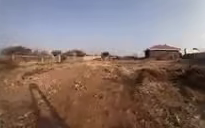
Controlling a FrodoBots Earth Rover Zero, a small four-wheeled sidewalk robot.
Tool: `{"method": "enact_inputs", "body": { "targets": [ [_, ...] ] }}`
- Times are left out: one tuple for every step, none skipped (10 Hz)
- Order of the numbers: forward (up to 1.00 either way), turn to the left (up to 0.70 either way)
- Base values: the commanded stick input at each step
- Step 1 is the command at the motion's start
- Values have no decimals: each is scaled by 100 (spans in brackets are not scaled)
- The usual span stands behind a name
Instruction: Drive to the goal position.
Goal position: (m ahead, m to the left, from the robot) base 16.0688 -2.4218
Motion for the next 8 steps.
{"method": "enact_inputs", "body": {
  "targets": [
    [70,0],
    [70,0],
    [70,0],
    [70,0],
    [70,0],
    [70,0],
    [70,0],
    [70,0]
  ]
}}
